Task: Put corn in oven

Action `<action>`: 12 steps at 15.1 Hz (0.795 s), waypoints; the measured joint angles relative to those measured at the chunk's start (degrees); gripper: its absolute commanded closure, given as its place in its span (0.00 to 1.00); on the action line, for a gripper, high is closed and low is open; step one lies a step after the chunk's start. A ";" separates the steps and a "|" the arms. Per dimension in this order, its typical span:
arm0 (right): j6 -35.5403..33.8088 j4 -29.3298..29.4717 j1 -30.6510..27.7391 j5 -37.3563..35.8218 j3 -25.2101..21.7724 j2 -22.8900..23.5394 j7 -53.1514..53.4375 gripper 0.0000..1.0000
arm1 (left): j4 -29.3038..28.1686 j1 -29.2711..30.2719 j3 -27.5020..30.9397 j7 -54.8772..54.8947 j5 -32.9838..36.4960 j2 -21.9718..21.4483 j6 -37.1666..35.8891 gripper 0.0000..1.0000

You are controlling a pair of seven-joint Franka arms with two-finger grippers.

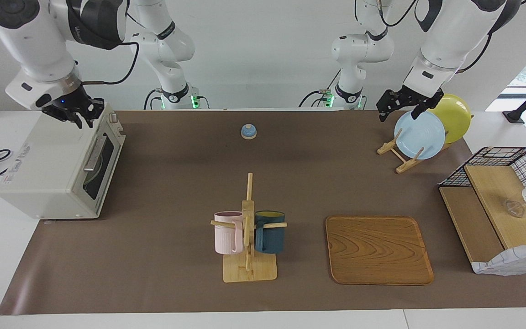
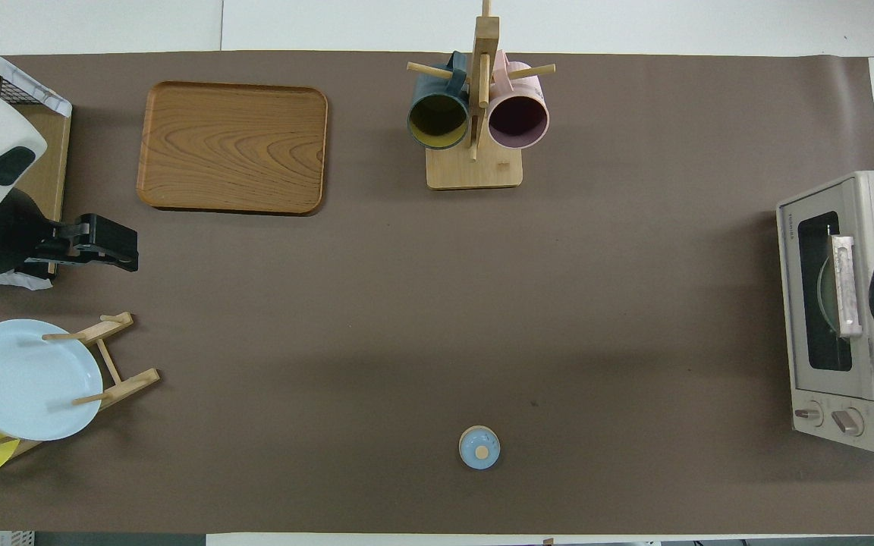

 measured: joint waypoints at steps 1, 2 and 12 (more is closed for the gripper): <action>-1.99 1.43 -0.04 0.37 -0.01 0.05 0.00 0.39 | 0.00 0.00 0.00 0.00 0.00 0.00 0.00 0.00; -3.89 2.56 -0.09 1.70 -0.07 0.23 -0.01 0.00 | 0.00 0.00 0.00 0.00 0.00 0.00 0.00 0.00; -5.31 5.87 -0.03 8.49 -0.21 2.52 6.21 0.00 | 0.00 0.00 0.00 0.00 0.00 0.00 0.00 0.00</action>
